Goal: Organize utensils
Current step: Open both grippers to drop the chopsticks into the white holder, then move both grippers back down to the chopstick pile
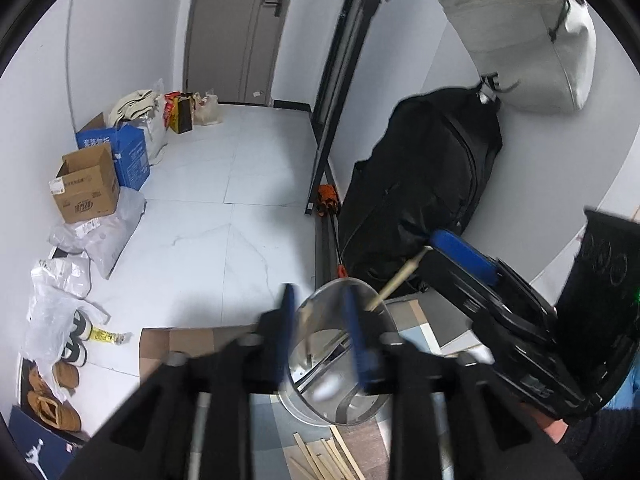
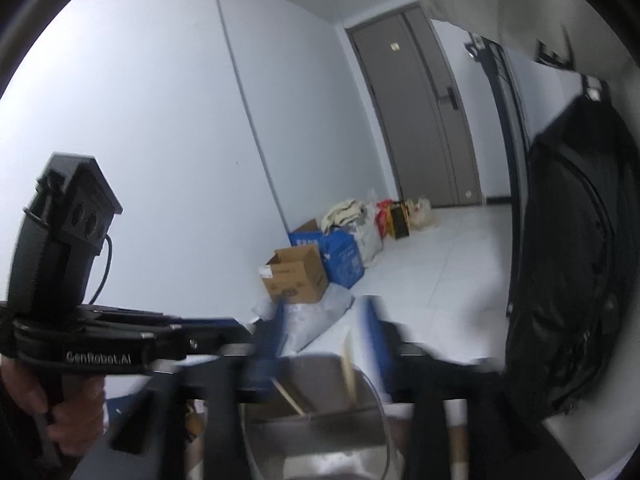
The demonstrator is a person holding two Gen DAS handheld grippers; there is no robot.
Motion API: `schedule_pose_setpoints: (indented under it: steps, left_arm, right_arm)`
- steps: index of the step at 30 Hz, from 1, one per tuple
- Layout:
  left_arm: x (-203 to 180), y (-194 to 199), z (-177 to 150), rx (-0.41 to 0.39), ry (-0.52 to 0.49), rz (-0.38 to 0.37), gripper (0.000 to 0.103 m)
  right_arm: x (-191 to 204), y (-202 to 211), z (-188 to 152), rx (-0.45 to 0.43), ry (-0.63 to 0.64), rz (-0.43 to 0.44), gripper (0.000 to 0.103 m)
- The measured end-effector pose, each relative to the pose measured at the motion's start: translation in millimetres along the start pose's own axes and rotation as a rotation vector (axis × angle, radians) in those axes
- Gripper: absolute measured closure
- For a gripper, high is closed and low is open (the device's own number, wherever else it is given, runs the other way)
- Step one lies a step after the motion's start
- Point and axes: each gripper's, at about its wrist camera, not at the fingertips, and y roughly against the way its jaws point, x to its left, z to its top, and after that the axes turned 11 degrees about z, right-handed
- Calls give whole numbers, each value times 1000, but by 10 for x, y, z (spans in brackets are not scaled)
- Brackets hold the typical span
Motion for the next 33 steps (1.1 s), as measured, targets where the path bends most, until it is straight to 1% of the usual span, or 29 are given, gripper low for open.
schedule_pose_setpoints:
  steps: [1, 2, 4, 5, 8, 10, 11, 13, 15, 19, 20, 21, 22, 23, 26, 28, 33]
  left_arm:
    - [4, 23, -5, -8, 11, 3, 66]
    - [16, 73, -16, -22, 22, 7, 64]
    - [13, 145, -36, -38, 34, 19, 57]
    - [15, 194, -57, -49, 41, 27, 56]
    - [-3, 298, -118, -61, 53, 52, 53]
    - [-22, 363, -172, -66, 59, 69, 47]
    - [-32, 392, -196, -71, 63, 79, 45]
    - [-55, 463, -240, -85, 68, 129, 37]
    - [-71, 553, -291, -114, 75, 152, 36]
    - [-72, 646, -402, -126, 87, 173, 35]
    - [-70, 670, -434, -129, 87, 177, 34]
    - [-86, 692, -474, -131, 85, 185, 32]
    - [-85, 708, -499, -132, 84, 190, 27]
    - [-94, 729, -534, -136, 82, 197, 26]
    - [-100, 787, -632, -159, 81, 220, 23]
    - [-88, 813, -731, -166, 86, 232, 19]
    - [-53, 786, -946, -165, 101, 272, 14]
  right_arm:
    - [-16, 73, 1, -10, -17, -10, 42]
    - [-33, 148, 2, -15, -34, -14, 42]
    - [-51, 270, -2, -18, -58, -26, 40]
    - [-62, 354, -9, -27, -74, -34, 36]
    - [-44, 552, -44, -39, -95, -49, 33]
    - [-7, 655, -68, -40, -100, -53, 30]
    - [18, 711, -77, -40, -101, -57, 27]
    - [77, 805, -108, -42, -98, -63, 24]
    - [149, 905, -140, -47, -93, -63, 20]
    - [301, 1057, -196, -37, -83, -62, 14]
    - [341, 1095, -212, -35, -79, -59, 11]
    - [385, 1094, -215, -34, -76, -59, 9]
    - [423, 1131, -240, -33, -76, -62, 7]
    - [455, 1166, -268, -32, -78, -62, 5]
    - [544, 1215, -341, -19, -77, -63, 2]
    - [599, 1240, -400, -4, -72, -73, 0]
    - [713, 1254, -548, 46, -56, -81, 0]
